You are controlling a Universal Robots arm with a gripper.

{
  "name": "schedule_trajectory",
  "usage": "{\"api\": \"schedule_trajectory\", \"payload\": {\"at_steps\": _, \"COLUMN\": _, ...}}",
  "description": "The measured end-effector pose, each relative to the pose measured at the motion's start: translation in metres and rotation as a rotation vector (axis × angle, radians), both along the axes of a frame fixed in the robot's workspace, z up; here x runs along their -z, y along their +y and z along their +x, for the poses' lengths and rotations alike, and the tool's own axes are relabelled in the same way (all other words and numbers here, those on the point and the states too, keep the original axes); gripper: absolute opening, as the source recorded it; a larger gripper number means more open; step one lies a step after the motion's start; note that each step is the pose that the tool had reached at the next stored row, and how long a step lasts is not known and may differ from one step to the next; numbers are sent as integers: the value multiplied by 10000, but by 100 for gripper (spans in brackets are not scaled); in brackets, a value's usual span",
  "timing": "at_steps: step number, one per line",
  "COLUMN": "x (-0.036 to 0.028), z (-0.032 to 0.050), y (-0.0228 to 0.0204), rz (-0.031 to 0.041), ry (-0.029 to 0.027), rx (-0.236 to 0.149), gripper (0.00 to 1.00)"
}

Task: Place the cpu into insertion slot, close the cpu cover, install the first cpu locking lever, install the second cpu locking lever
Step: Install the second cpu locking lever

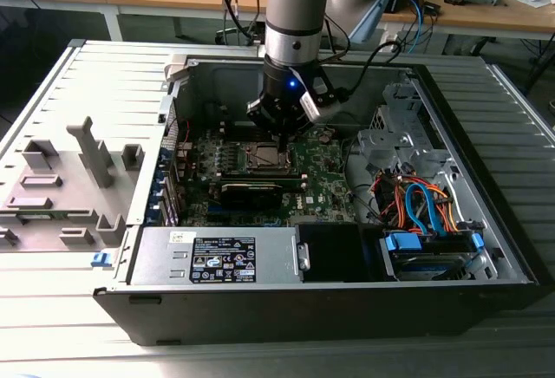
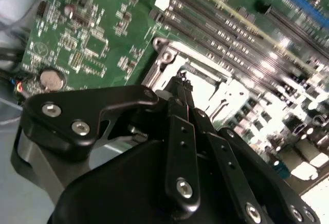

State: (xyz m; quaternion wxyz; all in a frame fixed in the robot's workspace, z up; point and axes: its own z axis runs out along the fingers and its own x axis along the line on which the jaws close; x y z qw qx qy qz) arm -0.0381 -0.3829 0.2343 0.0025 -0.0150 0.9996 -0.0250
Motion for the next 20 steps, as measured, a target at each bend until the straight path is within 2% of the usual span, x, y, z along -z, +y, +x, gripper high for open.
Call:
{"api": "schedule_trajectory", "payload": {"at_steps": 1, "x": 0, "z": 0, "y": -81, "rz": 61, "ry": 0, "rx": 0, "gripper": 11}}
{"api": "schedule_trajectory", "payload": {"at_steps": 4, "x": 0, "z": 0, "y": -180, "rz": 231, "ry": 0, "rx": 0, "gripper": 11}}
{"api": "schedule_trajectory", "payload": {"at_steps": 6, "x": 0, "z": 0, "y": -224, "rz": 326, "ry": 0, "rx": -1, "gripper": 11}}
{"api": "schedule_trajectory", "payload": {"at_steps": 8, "x": 0, "z": 0, "y": -321, "rz": 520, "ry": 0, "rx": 0, "gripper": 11}}
{"api": "schedule_trajectory", "payload": {"at_steps": 10, "x": 0, "z": 0, "y": -355, "rz": 598, "ry": 0, "rx": 0, "gripper": 11}}
{"api": "schedule_trajectory", "payload": {"at_steps": 13, "x": 0, "z": 0, "y": -431, "rz": 748, "ry": 0, "rx": 0, "gripper": 11}}
{"api": "schedule_trajectory", "payload": {"at_steps": 15, "x": 0, "z": 0, "y": -493, "rz": 879, "ry": 1, "rx": 0, "gripper": 11}}
{"api": "schedule_trajectory", "payload": {"at_steps": 16, "x": 0, "z": 0, "y": -510, "rz": 920, "ry": 0, "rx": -1, "gripper": 11}}
{"api": "schedule_trajectory", "payload": {"at_steps": 18, "x": 0, "z": 0, "y": -539, "rz": 982, "ry": -1, "rx": 0, "gripper": 11}}
{"api": "schedule_trajectory", "payload": {"at_steps": 20, "x": 0, "z": -1, "y": -553, "rz": 1012, "ry": 1, "rx": 1, "gripper": 11}}
